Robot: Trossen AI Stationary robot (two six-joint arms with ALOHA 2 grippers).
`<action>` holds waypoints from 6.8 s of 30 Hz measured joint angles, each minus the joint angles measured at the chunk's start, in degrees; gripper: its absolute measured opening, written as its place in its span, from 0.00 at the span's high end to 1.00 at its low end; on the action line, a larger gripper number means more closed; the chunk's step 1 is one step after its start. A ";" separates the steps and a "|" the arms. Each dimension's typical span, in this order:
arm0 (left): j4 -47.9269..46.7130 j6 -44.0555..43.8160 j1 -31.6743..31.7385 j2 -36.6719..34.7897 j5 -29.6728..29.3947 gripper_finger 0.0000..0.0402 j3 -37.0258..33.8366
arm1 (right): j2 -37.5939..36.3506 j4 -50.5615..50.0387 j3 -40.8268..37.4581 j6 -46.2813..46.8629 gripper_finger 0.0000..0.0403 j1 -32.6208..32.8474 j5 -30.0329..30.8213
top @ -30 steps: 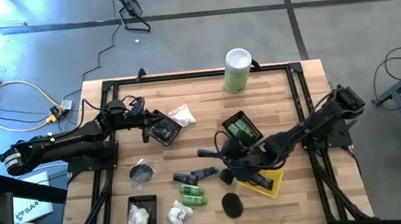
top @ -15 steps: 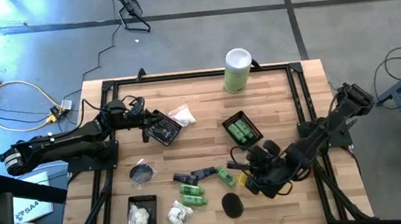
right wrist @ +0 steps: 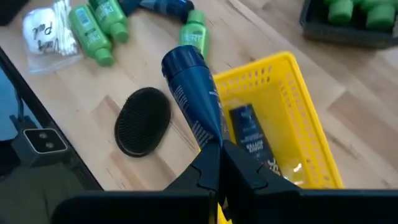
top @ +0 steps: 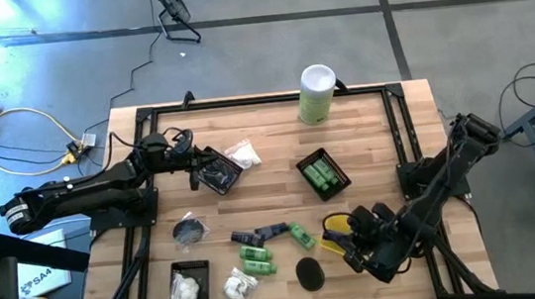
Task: Pick & Place Travel size toiletries
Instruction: Put the shaving cream tube into the yellow bin
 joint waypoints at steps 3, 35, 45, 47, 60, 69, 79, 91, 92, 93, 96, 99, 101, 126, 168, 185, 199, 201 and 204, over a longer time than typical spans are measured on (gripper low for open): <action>0.00 0.01 0.01 0.00 0.01 1.00 0.00 | 1.03 -1.00 0.00 2.57 0.99 0.88 1.25; 0.00 0.02 0.02 0.00 0.00 1.00 0.00 | 14.73 -0.44 0.00 8.43 0.99 1.16 -6.08; 0.00 0.02 0.00 0.00 0.00 1.00 0.00 | 14.86 -0.39 0.00 8.38 0.98 0.39 -6.18; 0.00 0.02 0.00 0.00 0.02 1.00 0.00 | 14.86 -0.39 0.00 8.32 0.95 0.39 -6.01; 0.02 0.02 0.00 0.00 0.01 1.00 0.00 | 13.22 -2.24 0.00 5.58 0.73 -0.62 -8.13; 0.07 0.11 0.00 0.00 0.00 1.00 0.00 | 7.78 -1.89 0.00 0.27 0.83 -4.91 -8.81; 0.07 0.24 0.02 0.00 0.00 1.00 0.00 | 6.18 9.65 0.00 -16.25 0.90 -10.32 -3.02; 0.09 0.24 0.02 0.01 0.00 1.00 0.00 | 6.18 31.58 0.00 -43.69 0.90 -17.65 -0.57; 0.09 0.24 0.00 0.00 0.00 1.00 0.00 | 6.18 32.57 0.00 -45.52 0.90 -18.19 -0.57; 0.09 0.24 0.00 0.00 0.00 1.00 -0.01 | 6.18 33.36 0.00 -47.01 0.90 -18.70 -0.57; 0.09 0.24 0.00 0.02 0.00 1.00 0.00 | 6.20 34.39 0.00 -50.20 0.90 -20.10 -0.55; 0.09 0.24 0.00 0.00 0.00 1.00 0.00 | 6.20 34.36 0.00 -52.31 0.90 -21.29 -0.55; 0.09 0.24 0.01 0.00 0.00 1.00 0.00 | 6.23 34.36 0.00 -53.59 0.90 -22.06 -0.57; 0.04 0.24 0.00 0.02 -0.01 1.00 -0.01 | 9.77 37.27 -0.02 -59.40 0.45 -23.94 -4.32; 0.06 0.24 0.01 0.01 -0.01 1.00 -0.02 | 27.00 43.45 -0.02 -70.97 0.36 -26.15 -10.62; 0.04 0.24 0.00 0.02 -0.02 1.00 -0.02 | 28.08 44.30 0.00 -71.20 0.36 -26.89 -12.69; 0.06 0.24 0.02 0.02 -0.02 1.00 -0.02 | 28.02 44.35 0.00 -70.55 0.55 -26.89 -14.03; 0.04 0.24 0.00 0.02 -0.02 1.00 -0.01 | 28.00 44.33 0.00 -69.48 0.58 -26.89 -14.18; 0.04 0.24 0.02 0.02 0.00 1.00 -0.02 | 27.93 44.32 0.00 -68.37 0.63 -26.89 -15.28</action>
